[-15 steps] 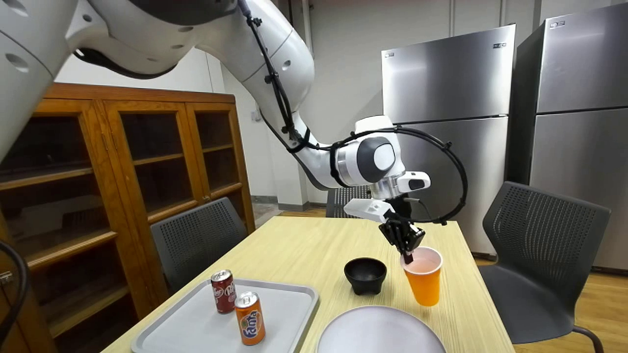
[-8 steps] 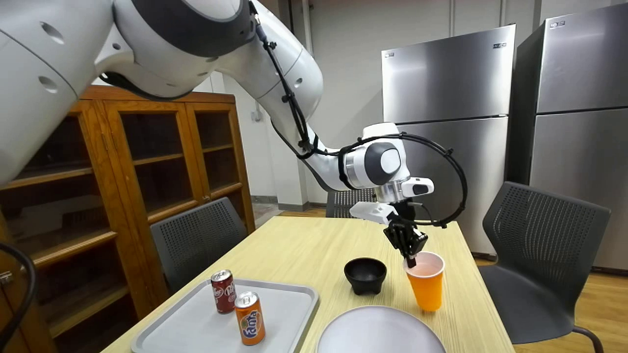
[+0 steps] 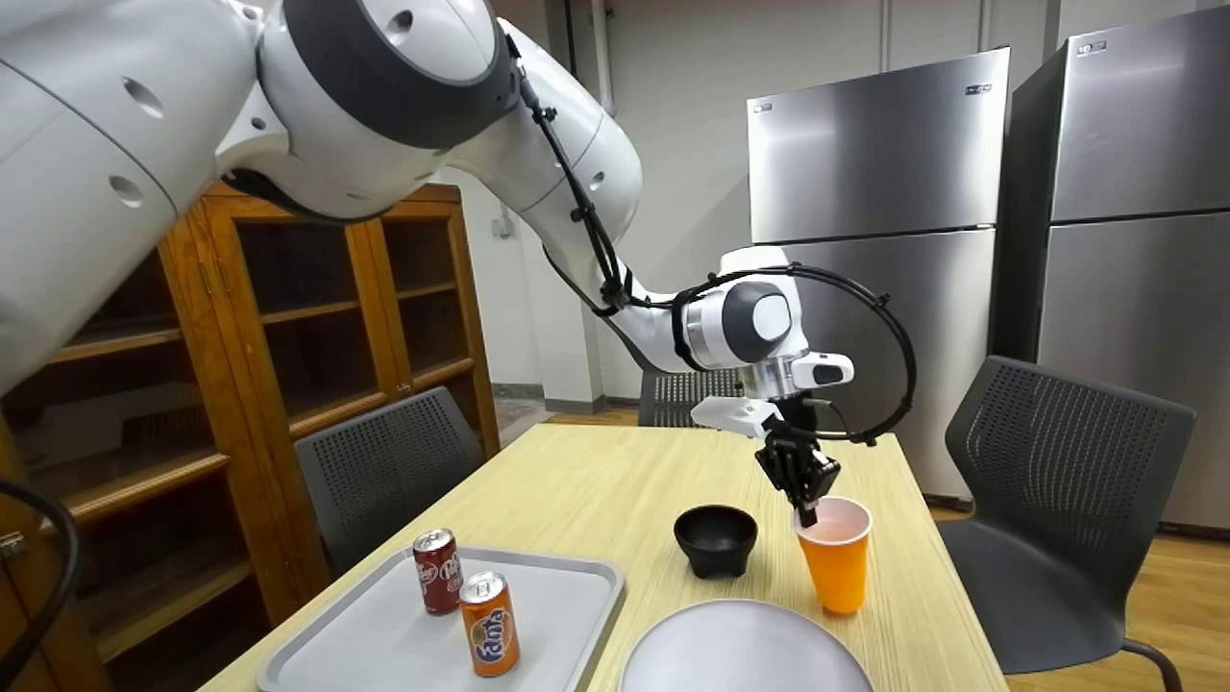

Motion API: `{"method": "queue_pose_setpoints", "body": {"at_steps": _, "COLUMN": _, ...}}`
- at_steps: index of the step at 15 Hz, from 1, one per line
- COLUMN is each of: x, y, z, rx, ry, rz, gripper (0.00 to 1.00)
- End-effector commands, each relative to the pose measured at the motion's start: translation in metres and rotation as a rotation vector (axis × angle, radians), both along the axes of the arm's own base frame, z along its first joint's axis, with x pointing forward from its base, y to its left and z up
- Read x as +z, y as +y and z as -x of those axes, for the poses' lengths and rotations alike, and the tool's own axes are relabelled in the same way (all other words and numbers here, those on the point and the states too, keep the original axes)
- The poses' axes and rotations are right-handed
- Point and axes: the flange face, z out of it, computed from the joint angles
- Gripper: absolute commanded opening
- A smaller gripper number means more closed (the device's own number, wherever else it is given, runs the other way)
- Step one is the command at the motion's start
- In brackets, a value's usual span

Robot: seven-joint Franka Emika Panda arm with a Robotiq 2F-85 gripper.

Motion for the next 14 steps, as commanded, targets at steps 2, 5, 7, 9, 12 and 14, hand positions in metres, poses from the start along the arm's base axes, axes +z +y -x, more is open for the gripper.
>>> {"method": "queue_pose_setpoints", "body": {"at_steps": 2, "x": -0.0039, "y": -0.0067, "z": -0.0089, "rx": -0.032, "ry": 0.016, "rz": -0.024, "gripper": 0.01}}
{"method": "queue_pose_setpoints", "body": {"at_steps": 5, "x": -0.0071, "y": -0.0077, "z": -0.0100, "rx": -0.035, "ry": 0.026, "rz": -0.027, "gripper": 0.01}}
{"method": "queue_pose_setpoints", "body": {"at_steps": 7, "x": -0.0085, "y": -0.0087, "z": -0.0111, "rx": -0.036, "ry": 0.029, "rz": -0.028, "gripper": 0.01}}
{"method": "queue_pose_setpoints", "body": {"at_steps": 9, "x": -0.0089, "y": -0.0092, "z": -0.0121, "rx": -0.035, "ry": 0.030, "rz": -0.029, "gripper": 0.29}}
{"method": "queue_pose_setpoints", "body": {"at_steps": 12, "x": -0.0094, "y": -0.0093, "z": -0.0138, "rx": -0.038, "ry": 0.021, "rz": -0.030, "gripper": 0.44}}
{"method": "queue_pose_setpoints", "body": {"at_steps": 14, "x": -0.0099, "y": -0.0094, "z": -0.0153, "rx": -0.041, "ry": 0.011, "rz": -0.032, "gripper": 0.58}}
